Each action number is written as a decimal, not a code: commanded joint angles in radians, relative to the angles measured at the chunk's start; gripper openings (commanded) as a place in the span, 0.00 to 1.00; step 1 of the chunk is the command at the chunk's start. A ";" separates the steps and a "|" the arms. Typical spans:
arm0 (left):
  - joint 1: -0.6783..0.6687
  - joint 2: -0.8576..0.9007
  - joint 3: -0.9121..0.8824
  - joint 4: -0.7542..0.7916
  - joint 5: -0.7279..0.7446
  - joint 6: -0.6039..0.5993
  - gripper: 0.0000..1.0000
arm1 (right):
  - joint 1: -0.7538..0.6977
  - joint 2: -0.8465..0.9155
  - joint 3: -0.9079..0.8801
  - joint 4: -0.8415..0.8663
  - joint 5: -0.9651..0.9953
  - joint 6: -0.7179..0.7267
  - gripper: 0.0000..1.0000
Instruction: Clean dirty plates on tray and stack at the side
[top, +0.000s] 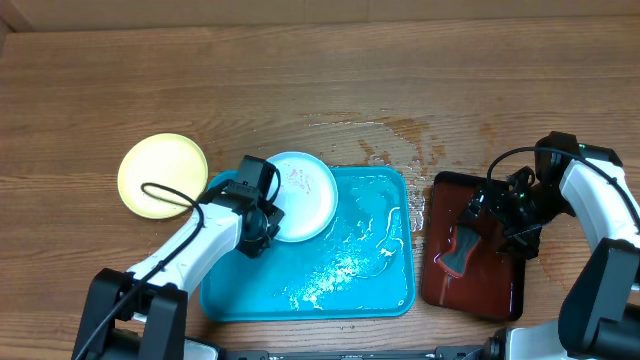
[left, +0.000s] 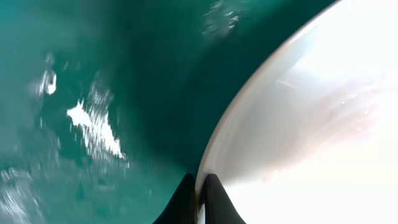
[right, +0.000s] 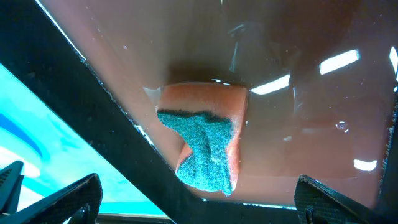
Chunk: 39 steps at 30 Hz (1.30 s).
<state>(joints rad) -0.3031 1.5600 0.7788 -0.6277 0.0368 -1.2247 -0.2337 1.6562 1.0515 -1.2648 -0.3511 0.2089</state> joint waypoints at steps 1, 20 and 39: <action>0.016 0.037 -0.017 -0.026 -0.056 0.381 0.04 | 0.005 -0.005 0.002 0.003 0.002 -0.009 1.00; 0.074 0.037 0.031 0.135 -0.224 1.264 0.04 | 0.005 -0.005 -0.059 0.040 0.051 0.064 0.98; -0.084 0.037 0.037 0.128 -0.178 1.168 0.04 | 0.059 -0.005 -0.168 0.187 -0.070 0.163 0.76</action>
<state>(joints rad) -0.3752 1.5806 0.8055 -0.5037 -0.1425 -0.0597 -0.2138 1.6562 0.8822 -1.0824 -0.3851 0.3660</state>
